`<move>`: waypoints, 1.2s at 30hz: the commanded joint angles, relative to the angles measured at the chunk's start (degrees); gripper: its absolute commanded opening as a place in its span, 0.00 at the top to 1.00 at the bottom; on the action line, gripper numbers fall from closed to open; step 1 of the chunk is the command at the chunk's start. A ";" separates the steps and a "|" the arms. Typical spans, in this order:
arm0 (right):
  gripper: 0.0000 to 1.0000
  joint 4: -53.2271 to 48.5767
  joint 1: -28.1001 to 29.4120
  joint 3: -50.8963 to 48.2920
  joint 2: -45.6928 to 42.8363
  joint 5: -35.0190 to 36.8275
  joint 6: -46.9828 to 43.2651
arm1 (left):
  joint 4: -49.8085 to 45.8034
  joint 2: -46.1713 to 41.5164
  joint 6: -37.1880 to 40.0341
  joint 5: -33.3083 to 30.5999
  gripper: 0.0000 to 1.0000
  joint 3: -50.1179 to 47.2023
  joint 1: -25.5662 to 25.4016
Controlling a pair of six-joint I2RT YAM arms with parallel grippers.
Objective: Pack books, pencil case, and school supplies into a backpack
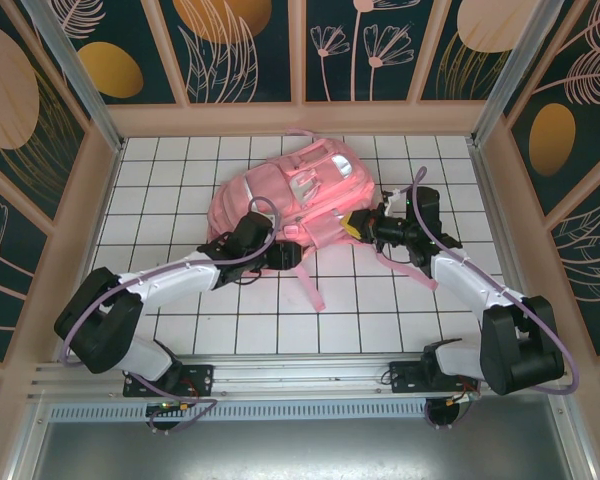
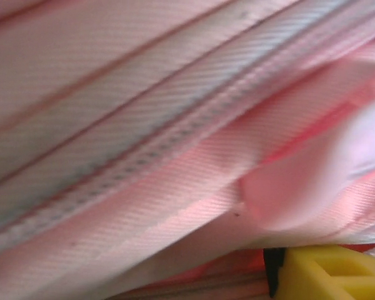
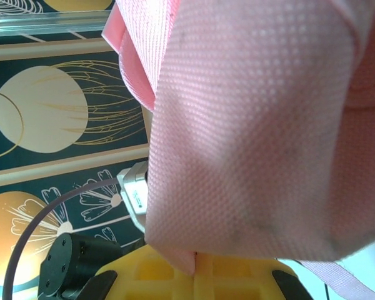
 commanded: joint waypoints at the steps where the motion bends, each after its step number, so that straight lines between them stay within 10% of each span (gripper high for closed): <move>1: 1.00 7.06 1.62 2.13 -1.28 -3.96 0.66 | 5.82 -1.70 -1.53 2.99 0.33 2.12 -0.67; 14: 1.00 8.83 3.53 2.14 -0.01 -2.95 2.12 | 24.76 -0.40 -8.54 11.68 0.32 -1.16 -0.73; 36: 1.00 10.58 2.18 1.79 -1.58 -4.45 4.62 | 54.68 2.22 -16.81 24.91 0.62 -12.90 1.09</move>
